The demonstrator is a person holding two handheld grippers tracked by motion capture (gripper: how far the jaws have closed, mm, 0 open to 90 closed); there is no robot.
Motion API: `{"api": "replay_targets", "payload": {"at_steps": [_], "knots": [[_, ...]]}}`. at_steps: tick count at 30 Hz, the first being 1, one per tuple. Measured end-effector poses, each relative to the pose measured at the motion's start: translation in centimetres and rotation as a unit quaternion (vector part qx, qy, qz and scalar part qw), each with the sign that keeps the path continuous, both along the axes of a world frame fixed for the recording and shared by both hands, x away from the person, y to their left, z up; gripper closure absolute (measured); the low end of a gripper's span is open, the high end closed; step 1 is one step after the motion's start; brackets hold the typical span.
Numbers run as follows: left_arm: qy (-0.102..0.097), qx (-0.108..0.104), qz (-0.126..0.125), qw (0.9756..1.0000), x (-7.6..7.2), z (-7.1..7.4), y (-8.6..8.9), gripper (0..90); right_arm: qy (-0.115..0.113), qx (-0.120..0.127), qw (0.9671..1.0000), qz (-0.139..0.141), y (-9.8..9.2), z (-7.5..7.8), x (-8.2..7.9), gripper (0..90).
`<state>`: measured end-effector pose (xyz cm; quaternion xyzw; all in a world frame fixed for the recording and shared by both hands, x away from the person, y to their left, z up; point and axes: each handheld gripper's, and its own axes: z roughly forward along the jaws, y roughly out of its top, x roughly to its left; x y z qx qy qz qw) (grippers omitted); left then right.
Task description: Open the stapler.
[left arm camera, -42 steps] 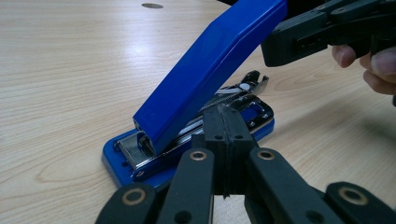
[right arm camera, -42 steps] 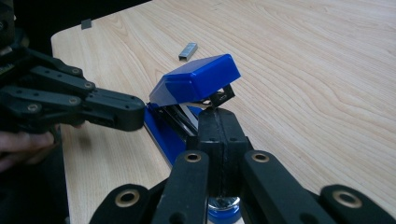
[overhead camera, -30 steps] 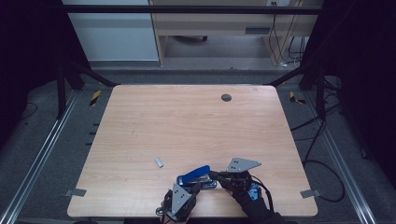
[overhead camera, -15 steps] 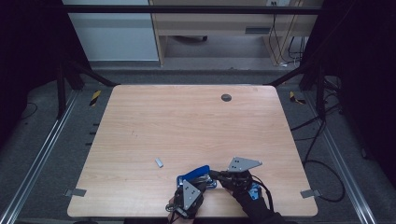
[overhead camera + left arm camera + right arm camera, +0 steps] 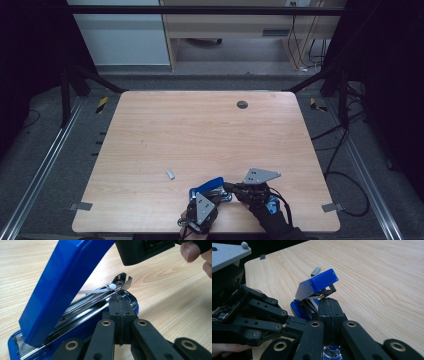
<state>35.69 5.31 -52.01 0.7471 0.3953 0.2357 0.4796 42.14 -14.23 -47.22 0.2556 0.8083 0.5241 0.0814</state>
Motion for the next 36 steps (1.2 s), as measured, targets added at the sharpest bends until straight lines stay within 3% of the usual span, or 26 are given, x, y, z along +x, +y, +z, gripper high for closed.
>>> {"api": "replay_targets", "payload": {"at_steps": [6,36], "knots": [[0.002,-0.003,0.003,1.0,0.0,0.0,0.1,89.7,-0.007,0.013,0.9998,0.01,0.5,0.4,0.2,90.0],[0.005,-0.005,0.0,1.0,0.1,0.0,0.1,89.7,-0.018,0.032,0.9985,0.041,2.5,1.7,0.5,90.0]]}}
